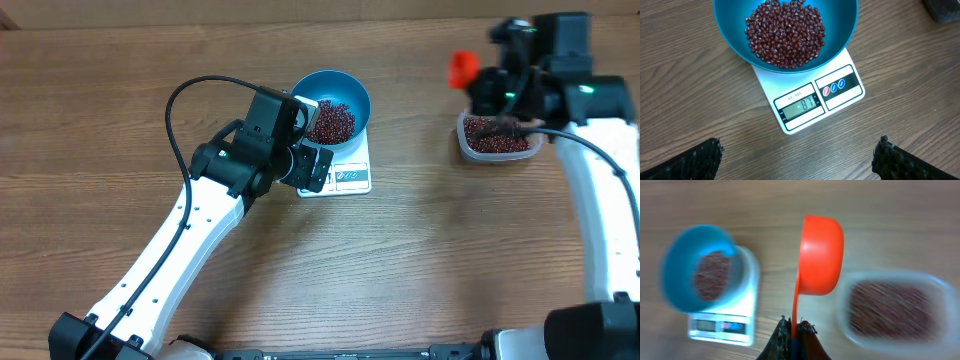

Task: Scoop item into bowl and weigh 150g on scale
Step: 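Move the empty scoop back to the bean container, then dip the scoop into the red beans with the right gripper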

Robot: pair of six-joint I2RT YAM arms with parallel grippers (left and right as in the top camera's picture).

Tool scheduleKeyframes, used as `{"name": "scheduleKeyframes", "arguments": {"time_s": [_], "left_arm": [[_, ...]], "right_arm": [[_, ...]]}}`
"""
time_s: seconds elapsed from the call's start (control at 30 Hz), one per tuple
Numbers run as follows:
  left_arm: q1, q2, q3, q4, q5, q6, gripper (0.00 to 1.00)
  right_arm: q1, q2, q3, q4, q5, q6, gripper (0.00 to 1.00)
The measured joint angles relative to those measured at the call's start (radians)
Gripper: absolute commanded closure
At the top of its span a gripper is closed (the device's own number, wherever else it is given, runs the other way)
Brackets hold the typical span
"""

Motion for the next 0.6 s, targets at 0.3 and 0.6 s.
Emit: {"name": "scheduleKeyframes", "arguments": {"time_s": [0.3, 0.6], "left_arm": [[0.0, 0.0, 0.0, 0.0, 0.0, 0.0, 0.0], [0.0, 0.0, 0.0, 0.0, 0.0, 0.0, 0.0]], "right_arm": [[-0.035, 0.053, -0.003, -0.066, 0.218, 0.0, 0.96], [-0.035, 0.214, -0.015, -0.104, 0.327, 0.0, 0.96]]}}
